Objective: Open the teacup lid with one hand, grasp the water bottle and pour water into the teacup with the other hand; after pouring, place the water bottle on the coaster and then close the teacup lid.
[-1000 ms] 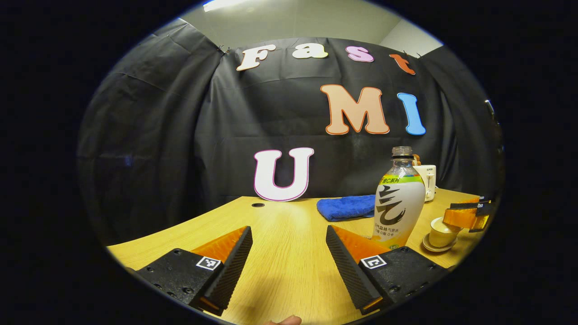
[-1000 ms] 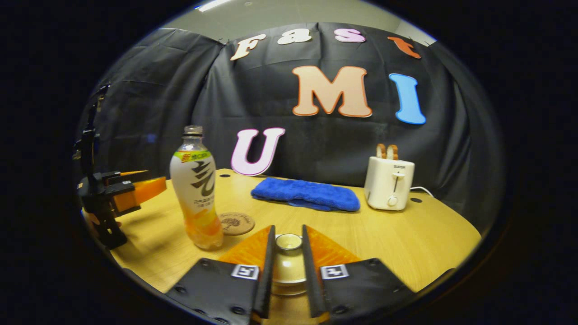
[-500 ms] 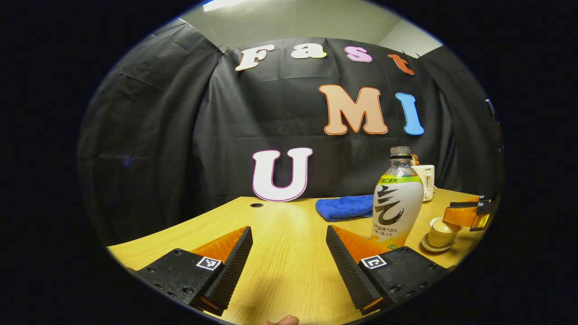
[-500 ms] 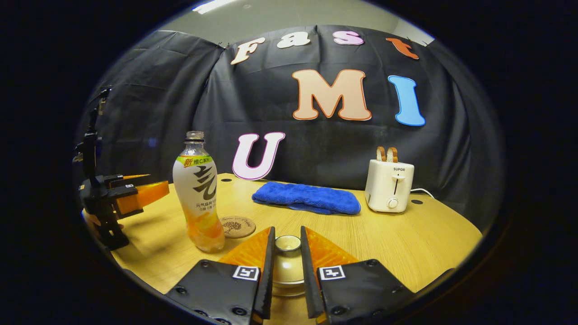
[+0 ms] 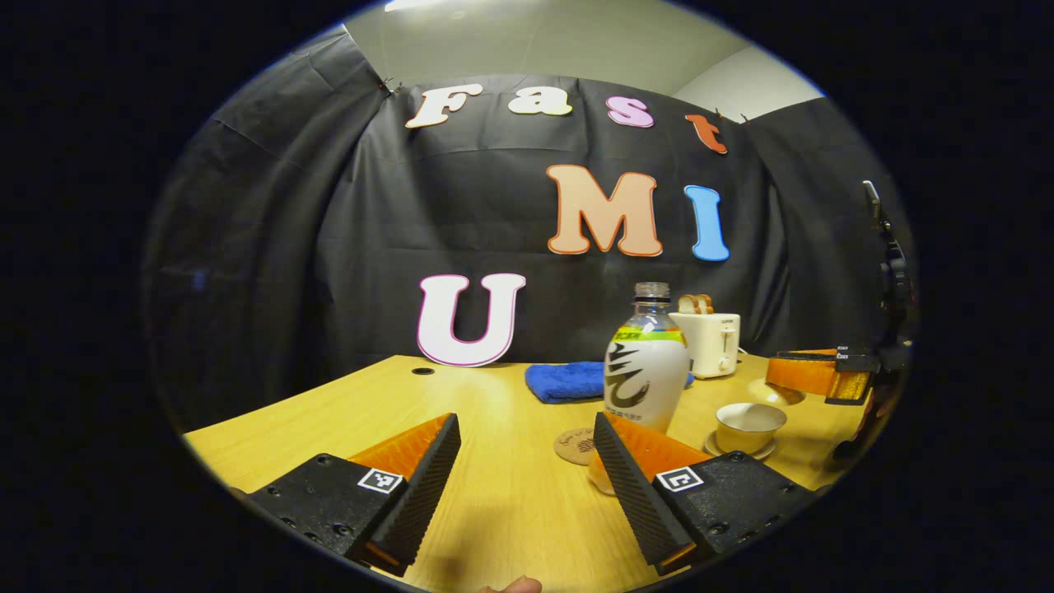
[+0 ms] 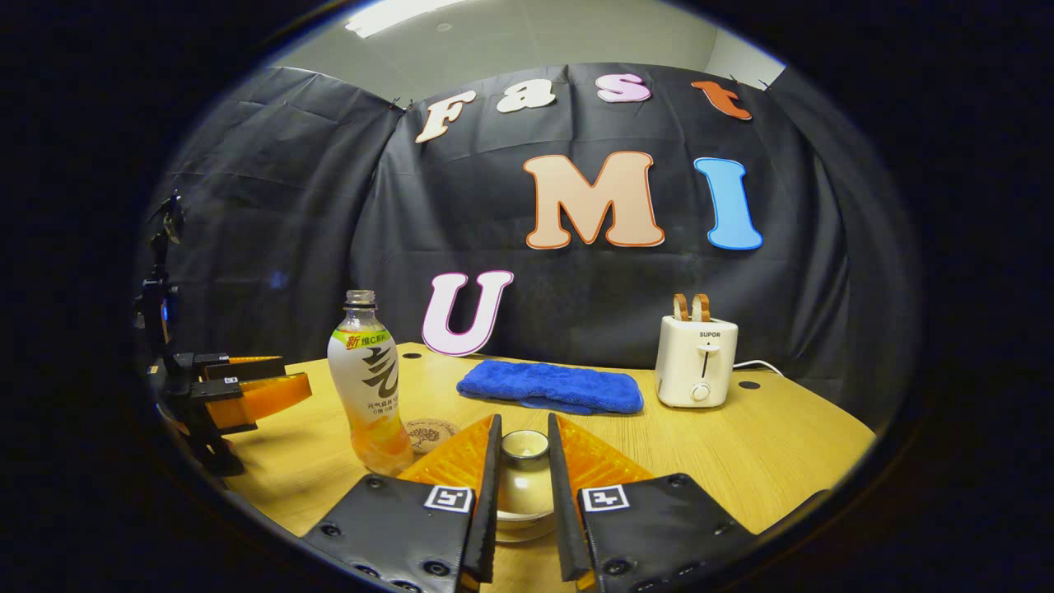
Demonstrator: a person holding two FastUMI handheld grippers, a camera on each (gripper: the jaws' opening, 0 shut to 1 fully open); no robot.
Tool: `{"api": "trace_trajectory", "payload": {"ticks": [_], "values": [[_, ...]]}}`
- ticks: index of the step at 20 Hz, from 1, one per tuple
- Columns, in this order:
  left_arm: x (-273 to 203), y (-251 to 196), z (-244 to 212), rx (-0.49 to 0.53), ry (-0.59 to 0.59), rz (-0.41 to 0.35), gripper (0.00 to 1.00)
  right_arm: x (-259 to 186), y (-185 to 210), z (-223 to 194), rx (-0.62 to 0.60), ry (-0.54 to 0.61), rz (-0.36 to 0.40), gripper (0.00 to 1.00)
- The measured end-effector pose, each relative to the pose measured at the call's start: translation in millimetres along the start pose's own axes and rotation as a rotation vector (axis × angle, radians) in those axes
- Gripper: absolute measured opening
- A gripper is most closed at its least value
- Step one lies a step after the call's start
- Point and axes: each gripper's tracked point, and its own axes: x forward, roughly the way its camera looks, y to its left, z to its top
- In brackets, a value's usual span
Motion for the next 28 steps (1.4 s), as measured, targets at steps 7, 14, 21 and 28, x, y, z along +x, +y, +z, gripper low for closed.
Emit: {"api": "trace_trajectory", "payload": {"ticks": [7, 14, 21, 28], "values": [[-0.7, -46.5, -4.3, -0.005, 0.026, -0.142, 0.95, -15.5, -20.8, -2.1, 0.011, 0.008, -0.036, 0.34], [14.9, -77.2, -10.2, 0.011, 0.056, -0.203, 0.95, -25.4, -37.7, -4.2, 0.034, 0.006, -0.068, 0.34], [41.2, -82.2, -11.9, 0.034, 0.060, -0.164, 0.95, -31.7, -43.4, -2.4, 0.048, -0.005, -0.077, 0.34], [57.0, -79.8, -18.3, 0.047, 0.098, -0.120, 0.80, -34.9, -51.0, -9.6, 0.051, 0.001, -0.087, 0.34]]}}
